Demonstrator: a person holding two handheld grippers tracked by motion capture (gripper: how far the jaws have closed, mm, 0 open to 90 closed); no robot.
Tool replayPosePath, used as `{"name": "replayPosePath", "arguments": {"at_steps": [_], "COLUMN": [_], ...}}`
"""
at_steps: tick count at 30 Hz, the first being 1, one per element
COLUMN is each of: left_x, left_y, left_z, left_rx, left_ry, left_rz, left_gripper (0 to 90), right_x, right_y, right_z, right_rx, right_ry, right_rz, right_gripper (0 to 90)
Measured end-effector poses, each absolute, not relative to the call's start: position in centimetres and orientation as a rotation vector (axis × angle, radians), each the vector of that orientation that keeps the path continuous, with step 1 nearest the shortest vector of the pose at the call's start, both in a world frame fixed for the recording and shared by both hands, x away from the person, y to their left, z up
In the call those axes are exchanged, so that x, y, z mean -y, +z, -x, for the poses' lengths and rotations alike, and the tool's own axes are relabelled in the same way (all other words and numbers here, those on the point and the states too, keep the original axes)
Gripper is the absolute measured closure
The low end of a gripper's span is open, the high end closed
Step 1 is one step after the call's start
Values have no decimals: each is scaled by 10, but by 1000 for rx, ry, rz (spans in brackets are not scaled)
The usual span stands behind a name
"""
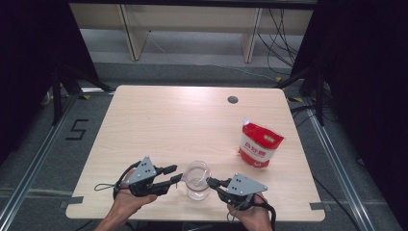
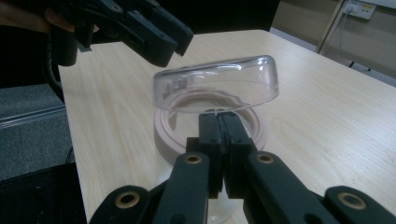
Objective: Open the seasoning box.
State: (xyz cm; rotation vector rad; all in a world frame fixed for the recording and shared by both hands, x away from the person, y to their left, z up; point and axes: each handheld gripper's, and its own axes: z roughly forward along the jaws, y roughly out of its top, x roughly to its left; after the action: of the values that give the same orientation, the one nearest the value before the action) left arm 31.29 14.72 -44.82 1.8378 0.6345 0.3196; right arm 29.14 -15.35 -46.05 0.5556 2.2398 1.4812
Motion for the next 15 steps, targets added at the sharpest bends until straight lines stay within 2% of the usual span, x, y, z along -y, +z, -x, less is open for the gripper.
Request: {"name": "replayPosePath", "arguments": {"at_steps": [2, 3, 7, 8, 9, 15], "left_x": [-150, -153, -158, -158, -160, -161], "left_y": [-448, -448, -451, -452, -456, -461], "left_z": [-314, -311, -308, -306, -305, -298], "left_rx": [-606, -612, -589, -615, -605, -623], "left_ry": [313, 282, 291, 279, 273, 276], "left_rz": [-1843, -1836, -1860, -1852, -1858, -1872], "left_gripper": [546, 481, 415, 341, 310, 187], "right_x": [154, 153, 152, 151, 151, 150], "right_y": [-460, -459, -459, -459, -458, -458], "right_z": [-291, -290, -291, -291, -291, -291], "right_rx": [-2246, -2241, -2236, -2235, -2247, -2235], "right_ry": [1475, 1472, 1486, 1485, 1484, 1479], "right_rz": [-552, -567, -558, -559, -548, -553], "right_gripper": [893, 893, 891, 888, 885, 883]}}
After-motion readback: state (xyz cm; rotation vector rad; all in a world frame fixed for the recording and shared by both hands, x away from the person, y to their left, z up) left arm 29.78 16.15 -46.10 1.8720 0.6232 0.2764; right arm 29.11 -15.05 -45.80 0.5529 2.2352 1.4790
